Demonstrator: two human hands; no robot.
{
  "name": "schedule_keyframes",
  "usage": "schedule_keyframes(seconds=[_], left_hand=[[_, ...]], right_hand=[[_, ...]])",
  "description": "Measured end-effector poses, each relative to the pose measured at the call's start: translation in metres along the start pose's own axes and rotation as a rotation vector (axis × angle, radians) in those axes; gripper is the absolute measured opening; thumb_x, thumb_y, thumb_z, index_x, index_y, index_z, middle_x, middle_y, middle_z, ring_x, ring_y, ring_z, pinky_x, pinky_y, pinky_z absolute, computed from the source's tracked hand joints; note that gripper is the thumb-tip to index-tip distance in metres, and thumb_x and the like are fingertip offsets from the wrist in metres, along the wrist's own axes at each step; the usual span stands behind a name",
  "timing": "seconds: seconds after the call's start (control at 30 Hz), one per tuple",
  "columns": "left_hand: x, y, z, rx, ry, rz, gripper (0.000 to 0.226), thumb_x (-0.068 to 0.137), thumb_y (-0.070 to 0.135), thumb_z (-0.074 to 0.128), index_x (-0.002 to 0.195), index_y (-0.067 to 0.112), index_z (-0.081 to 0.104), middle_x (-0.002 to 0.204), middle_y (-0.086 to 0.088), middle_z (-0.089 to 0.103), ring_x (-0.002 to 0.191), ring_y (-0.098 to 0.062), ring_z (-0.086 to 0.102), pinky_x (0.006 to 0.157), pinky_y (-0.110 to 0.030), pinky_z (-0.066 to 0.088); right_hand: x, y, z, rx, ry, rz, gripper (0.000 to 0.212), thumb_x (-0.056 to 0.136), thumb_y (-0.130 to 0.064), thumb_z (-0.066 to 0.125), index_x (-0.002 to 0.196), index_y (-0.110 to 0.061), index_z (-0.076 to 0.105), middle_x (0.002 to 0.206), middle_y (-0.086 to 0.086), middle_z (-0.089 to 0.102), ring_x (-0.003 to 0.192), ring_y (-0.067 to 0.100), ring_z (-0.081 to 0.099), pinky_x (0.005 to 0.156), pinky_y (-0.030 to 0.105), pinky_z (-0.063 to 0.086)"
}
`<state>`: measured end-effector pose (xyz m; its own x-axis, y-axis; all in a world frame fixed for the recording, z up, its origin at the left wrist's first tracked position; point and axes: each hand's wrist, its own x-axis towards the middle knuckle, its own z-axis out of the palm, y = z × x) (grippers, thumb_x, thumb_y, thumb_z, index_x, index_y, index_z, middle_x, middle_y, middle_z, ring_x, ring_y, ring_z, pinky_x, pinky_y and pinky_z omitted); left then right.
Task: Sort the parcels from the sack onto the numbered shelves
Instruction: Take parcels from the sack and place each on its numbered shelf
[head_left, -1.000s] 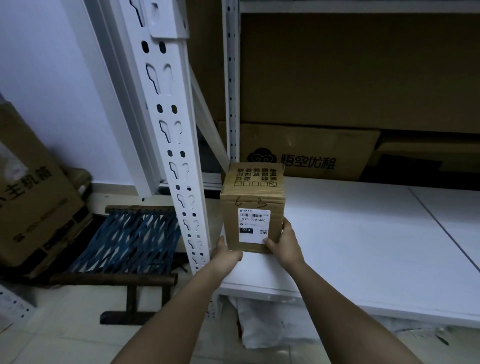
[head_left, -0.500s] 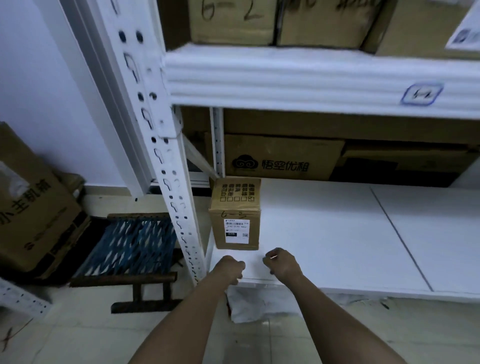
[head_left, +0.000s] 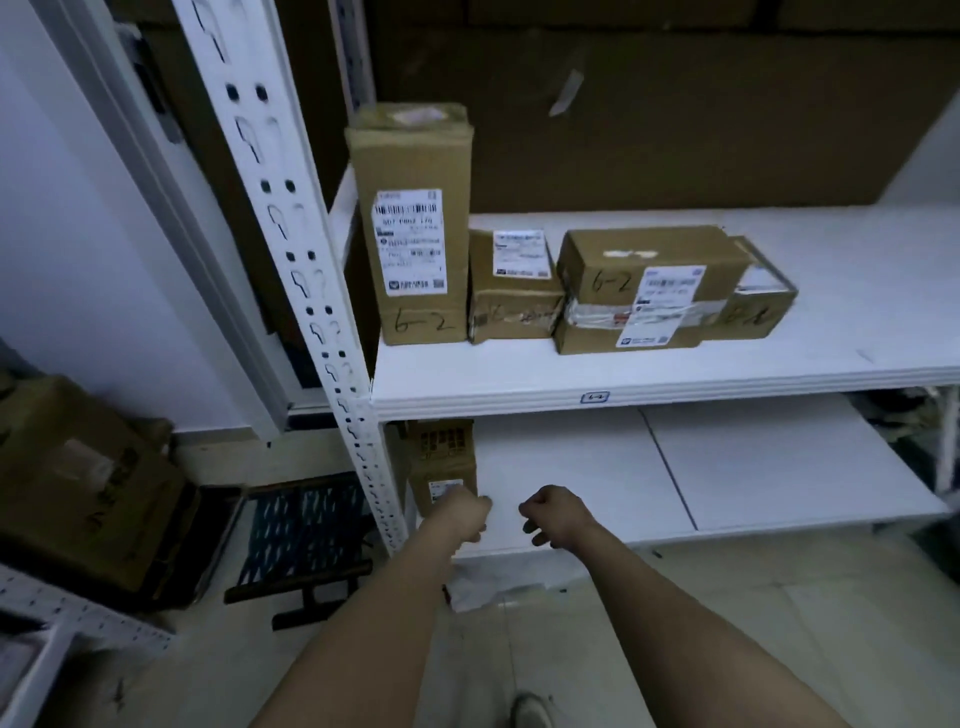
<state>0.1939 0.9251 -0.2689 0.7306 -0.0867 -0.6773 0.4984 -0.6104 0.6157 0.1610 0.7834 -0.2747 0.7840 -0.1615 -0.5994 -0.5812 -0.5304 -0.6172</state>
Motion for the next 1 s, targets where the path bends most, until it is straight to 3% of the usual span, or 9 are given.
schedule_keyframes(seconds=[0.17,0.27,0.37,0.47,0.67,0.87,1.0], left_hand=[[-0.075,0.04,-0.005,0.066,-0.049,0.091,0.027,0.098,0.02,0.042,0.115,0.002,0.052,0.099,-0.01,0.057,0.081,-0.019,0.054,0.051,-0.021,0.036],[-0.101,0.056,0.004,0.094,-0.055,0.123,0.018,0.096,0.02,0.042,0.102,0.004,0.05,0.096,-0.01,0.058,0.074,-0.019,0.054,0.052,-0.023,0.036],[-0.119,0.071,0.021,0.125,-0.048,0.146,0.023,0.095,0.022,0.043,0.107,0.004,0.051,0.095,-0.009,0.06,0.068,-0.018,0.054,0.058,-0.023,0.037],[-0.135,0.087,0.046,0.161,-0.054,0.171,0.032,0.095,0.025,0.042,0.118,0.006,0.051,0.099,-0.007,0.062,0.074,-0.017,0.057,0.068,-0.027,0.039],[-0.164,0.127,0.127,0.218,-0.077,0.227,0.035,0.094,0.024,0.04,0.122,0.005,0.051,0.097,-0.007,0.065,0.075,-0.018,0.061,0.068,-0.027,0.04],[-0.191,0.173,0.232,0.221,-0.1,0.279,0.03,0.094,0.021,0.041,0.113,0.002,0.054,0.091,-0.008,0.064,0.07,-0.02,0.058,0.06,-0.026,0.037],[-0.207,0.204,0.292,0.232,-0.14,0.303,0.026,0.095,0.02,0.04,0.11,0.003,0.054,0.09,-0.008,0.063,0.066,-0.018,0.057,0.058,-0.025,0.036]], right_hand=[[-0.072,-0.016,-0.043,0.062,0.053,0.011,0.017,0.095,-0.022,0.051,0.104,-0.009,0.055,0.097,0.009,0.065,0.071,0.021,0.06,0.056,0.023,0.039],[-0.102,-0.015,-0.064,0.093,0.079,0.016,0.018,0.095,-0.022,0.05,0.105,-0.009,0.055,0.099,0.009,0.065,0.075,0.023,0.06,0.064,0.026,0.04],[-0.124,-0.003,-0.082,0.119,0.12,0.01,0.024,0.095,-0.023,0.049,0.111,-0.006,0.057,0.099,0.008,0.065,0.074,0.021,0.061,0.064,0.027,0.041],[-0.141,0.019,-0.104,0.142,0.149,0.019,0.028,0.095,-0.023,0.049,0.115,-0.005,0.058,0.101,0.009,0.067,0.073,0.021,0.062,0.067,0.028,0.042],[-0.174,0.085,-0.172,0.178,0.223,0.02,0.02,0.095,-0.021,0.047,0.105,-0.008,0.057,0.096,0.008,0.067,0.07,0.02,0.061,0.062,0.026,0.041],[-0.199,0.179,-0.26,0.216,0.296,0.059,0.017,0.094,-0.02,0.049,0.102,-0.007,0.056,0.089,0.007,0.066,0.061,0.018,0.058,0.069,0.03,0.046],[-0.216,0.232,-0.314,0.23,0.347,0.082,0.014,0.095,-0.02,0.049,0.1,-0.008,0.055,0.09,0.007,0.065,0.059,0.016,0.056,0.057,0.024,0.042]])
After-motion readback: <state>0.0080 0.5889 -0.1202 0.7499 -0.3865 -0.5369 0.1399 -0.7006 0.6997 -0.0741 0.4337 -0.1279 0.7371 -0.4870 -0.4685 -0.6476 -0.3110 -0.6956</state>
